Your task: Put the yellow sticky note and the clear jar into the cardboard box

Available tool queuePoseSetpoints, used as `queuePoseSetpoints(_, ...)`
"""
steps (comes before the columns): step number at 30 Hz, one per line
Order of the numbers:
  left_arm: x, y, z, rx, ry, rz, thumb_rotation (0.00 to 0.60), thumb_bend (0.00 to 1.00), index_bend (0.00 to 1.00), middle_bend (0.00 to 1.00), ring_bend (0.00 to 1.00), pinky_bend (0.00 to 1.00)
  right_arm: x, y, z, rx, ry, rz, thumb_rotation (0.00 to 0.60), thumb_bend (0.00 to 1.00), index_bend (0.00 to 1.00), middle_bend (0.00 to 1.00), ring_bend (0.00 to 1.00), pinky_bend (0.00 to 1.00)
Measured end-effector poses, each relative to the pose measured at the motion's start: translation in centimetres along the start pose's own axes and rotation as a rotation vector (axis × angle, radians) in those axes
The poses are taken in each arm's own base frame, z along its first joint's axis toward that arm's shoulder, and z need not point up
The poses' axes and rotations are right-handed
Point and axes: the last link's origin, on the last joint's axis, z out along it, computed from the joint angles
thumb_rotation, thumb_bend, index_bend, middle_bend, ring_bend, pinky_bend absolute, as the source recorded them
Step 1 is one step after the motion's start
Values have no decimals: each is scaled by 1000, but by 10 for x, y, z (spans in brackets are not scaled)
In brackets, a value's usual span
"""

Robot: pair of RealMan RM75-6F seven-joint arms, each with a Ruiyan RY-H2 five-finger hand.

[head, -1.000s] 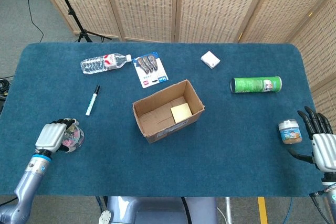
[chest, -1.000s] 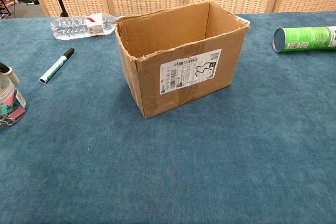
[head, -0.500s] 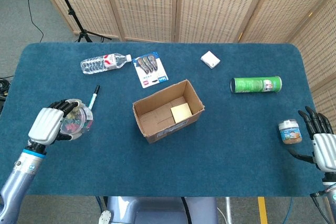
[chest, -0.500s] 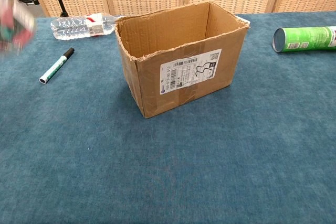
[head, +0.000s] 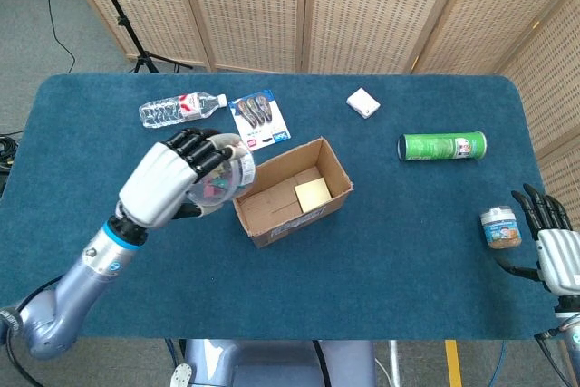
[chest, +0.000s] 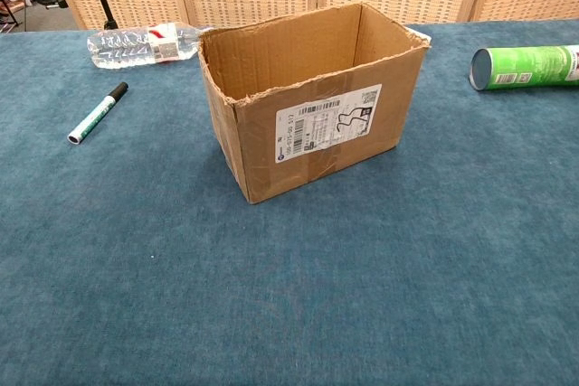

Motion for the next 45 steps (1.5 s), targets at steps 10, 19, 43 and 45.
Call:
queuePoseSetpoints(10, -75, 38, 60, 3, -126, 29, 600, 91, 624, 503, 506, 599, -1, 3, 3, -11, -22, 13, 600, 0, 0, 0, 0, 31)
queuePoseSetpoints(19, -120, 44, 77, 54, -203, 51, 600, 83, 624, 503, 504, 599, -2, 4, 5, -18, -35, 22, 600, 0, 0, 0, 0, 31)
queuePoseSetpoints(43, -97, 28, 54, 171, -304, -67, 600, 0, 0, 0, 0, 154, -6, -1, 4, -3, -54, 14, 600, 0, 0, 0, 0, 31)
queuePoseSetpoints(45, -87, 19, 48, 186, -279, -67, 600, 0, 0, 0, 0, 151, -6, -2, 3, 1, -52, 12, 600, 0, 0, 0, 0, 31)
